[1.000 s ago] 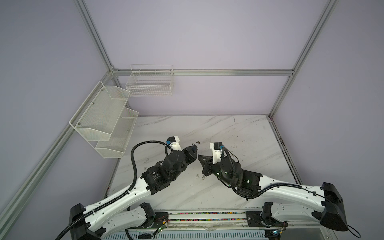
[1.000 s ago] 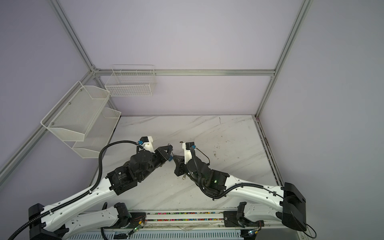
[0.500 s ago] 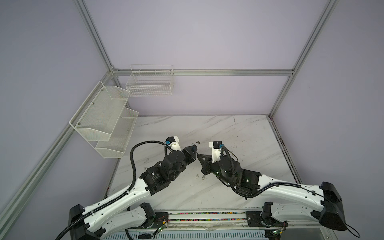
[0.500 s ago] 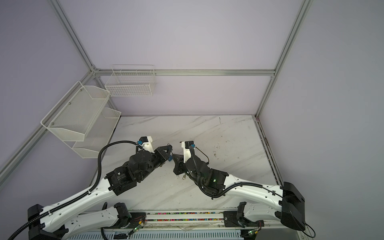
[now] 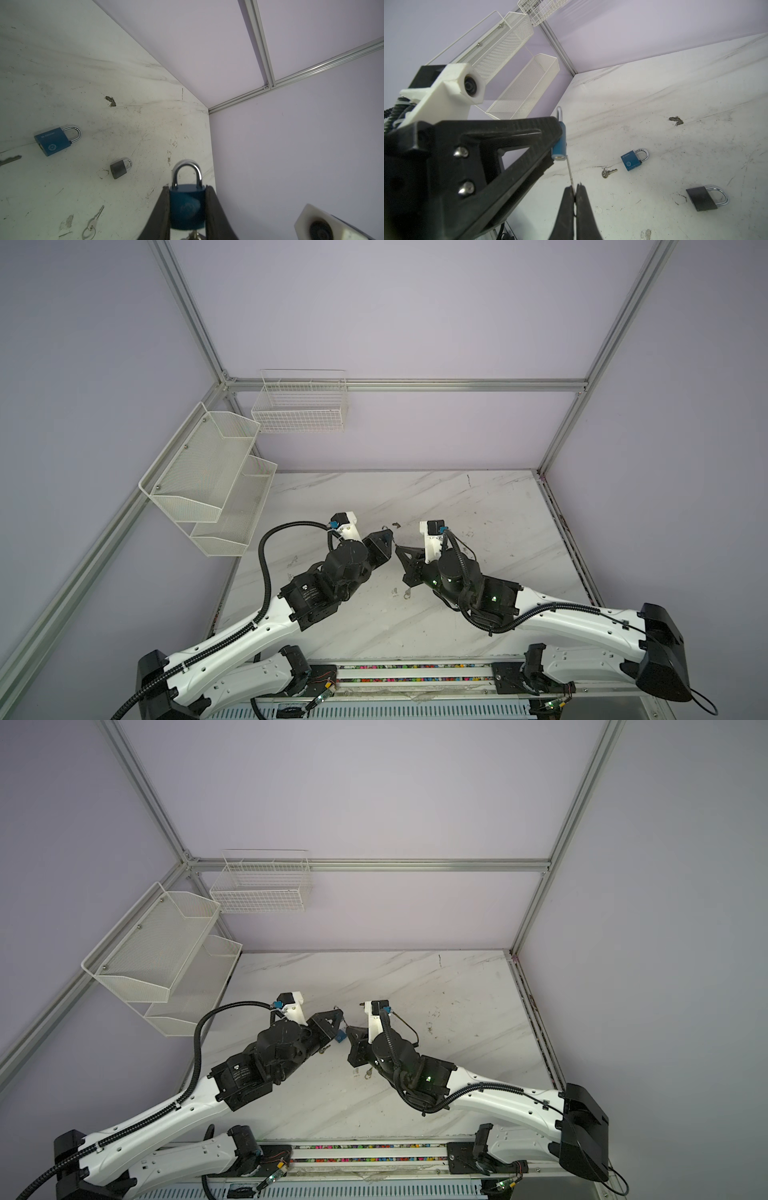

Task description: Unlock with the key

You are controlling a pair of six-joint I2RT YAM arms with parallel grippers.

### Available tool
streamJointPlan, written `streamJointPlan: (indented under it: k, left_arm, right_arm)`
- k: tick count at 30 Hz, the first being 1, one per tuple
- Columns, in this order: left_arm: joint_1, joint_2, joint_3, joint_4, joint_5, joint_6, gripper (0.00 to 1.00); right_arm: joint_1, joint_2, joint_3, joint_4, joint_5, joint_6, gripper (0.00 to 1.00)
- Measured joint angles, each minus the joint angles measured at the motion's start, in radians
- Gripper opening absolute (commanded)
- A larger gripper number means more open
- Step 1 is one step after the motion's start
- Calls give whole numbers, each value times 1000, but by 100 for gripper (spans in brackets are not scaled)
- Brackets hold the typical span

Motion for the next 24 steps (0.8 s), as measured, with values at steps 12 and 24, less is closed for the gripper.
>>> streamJointPlan:
  k: [12,24]
  left_arm:
    - [0,3,0,0,4,0,0]
    - [0,7,0,23,5,0,0]
  right_arm:
    - [-5,24,10,3,-43,-19,0]
    - [-10,6,8,0,-46,-23,0]
